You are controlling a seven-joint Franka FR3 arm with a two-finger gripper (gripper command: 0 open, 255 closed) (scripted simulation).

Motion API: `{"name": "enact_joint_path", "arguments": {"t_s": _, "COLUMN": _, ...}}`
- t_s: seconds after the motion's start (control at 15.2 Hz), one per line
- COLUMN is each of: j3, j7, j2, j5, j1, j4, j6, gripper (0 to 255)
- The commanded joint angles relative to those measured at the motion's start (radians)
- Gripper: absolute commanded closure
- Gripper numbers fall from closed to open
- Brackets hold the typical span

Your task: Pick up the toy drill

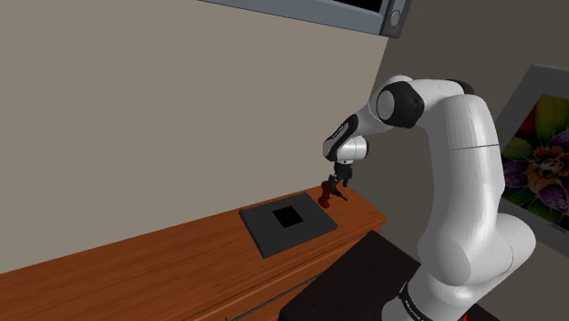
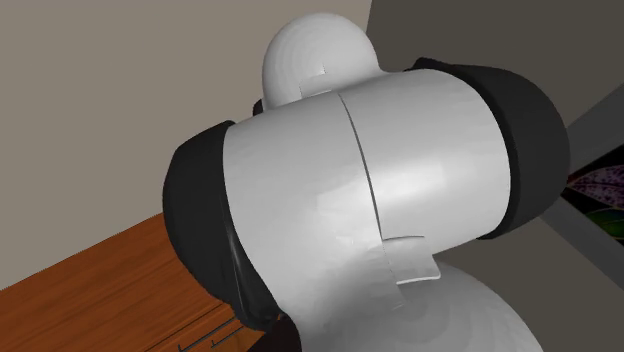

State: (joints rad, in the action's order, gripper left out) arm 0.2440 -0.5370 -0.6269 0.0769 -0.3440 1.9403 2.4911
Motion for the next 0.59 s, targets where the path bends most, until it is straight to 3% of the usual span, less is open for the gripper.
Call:
{"name": "enact_joint_path", "arguments": {"t_s": 0.0, "j3": -0.005, "j7": -0.003, "j2": -0.025, "j5": 0.005, "j1": -0.005, "j4": -0.011, "j6": 0.015, "gripper": 0}}
{"name": "enact_joint_path", "arguments": {"t_s": 0.33, "j3": -0.011, "j7": -0.004, "j2": -0.055, "j5": 0.011, "j1": -0.010, "j4": -0.019, "j6": 0.036, "gripper": 0}}
{"name": "enact_joint_path", "arguments": {"t_s": 0.4, "j3": -0.011, "j7": -0.005, "j2": -0.055, "j5": 0.011, "j1": -0.011, "j4": -0.019, "j6": 0.036, "gripper": 255}}
{"name": "enact_joint_path", "arguments": {"t_s": 0.53, "j3": -0.011, "j7": -0.005, "j2": -0.055, "j5": 0.011, "j1": -0.010, "j4": -0.019, "j6": 0.036, "gripper": 255}}
